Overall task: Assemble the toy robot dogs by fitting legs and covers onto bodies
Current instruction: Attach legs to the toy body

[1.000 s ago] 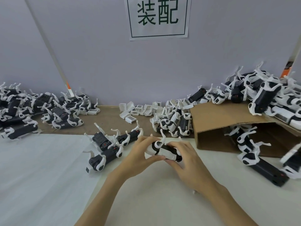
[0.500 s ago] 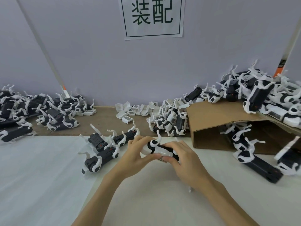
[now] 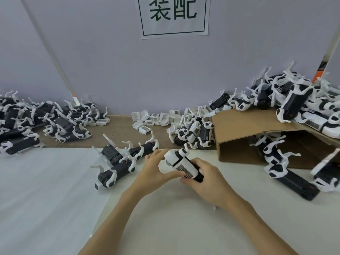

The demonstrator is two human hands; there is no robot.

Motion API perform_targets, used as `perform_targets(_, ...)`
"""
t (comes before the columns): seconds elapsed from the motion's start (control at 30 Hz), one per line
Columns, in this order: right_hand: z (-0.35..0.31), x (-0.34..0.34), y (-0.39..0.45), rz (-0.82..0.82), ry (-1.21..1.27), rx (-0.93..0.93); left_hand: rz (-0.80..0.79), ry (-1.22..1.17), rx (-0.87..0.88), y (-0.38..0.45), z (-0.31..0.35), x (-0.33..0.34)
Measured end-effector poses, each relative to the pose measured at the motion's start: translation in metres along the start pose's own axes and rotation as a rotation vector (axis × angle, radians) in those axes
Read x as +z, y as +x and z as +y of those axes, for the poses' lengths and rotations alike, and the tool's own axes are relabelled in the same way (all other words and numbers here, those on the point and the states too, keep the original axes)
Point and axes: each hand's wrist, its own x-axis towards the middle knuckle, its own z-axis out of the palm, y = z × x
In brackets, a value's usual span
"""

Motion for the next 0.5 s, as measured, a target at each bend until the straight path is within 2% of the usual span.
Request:
perform_targets(0.2, -0.0034, -0.0022, -0.0006, -0.022, 0.021, 0.03, -0.023, -0.068, 0.0, 0.0023, 0.0039, -0.002)
perform_targets(0.4, -0.0034, 0.0005, -0.0031, -0.019, 0.024, -0.003, -0.034, 0.044, -0.016, 0.0016, 0.0036, -0.0037)
perform_targets(0.5, -0.004, -0.0004, -0.0038, -0.011, -0.007, -0.042, -0.045, -0.044, -0.065, 0.0015, 0.0062, -0.0033)
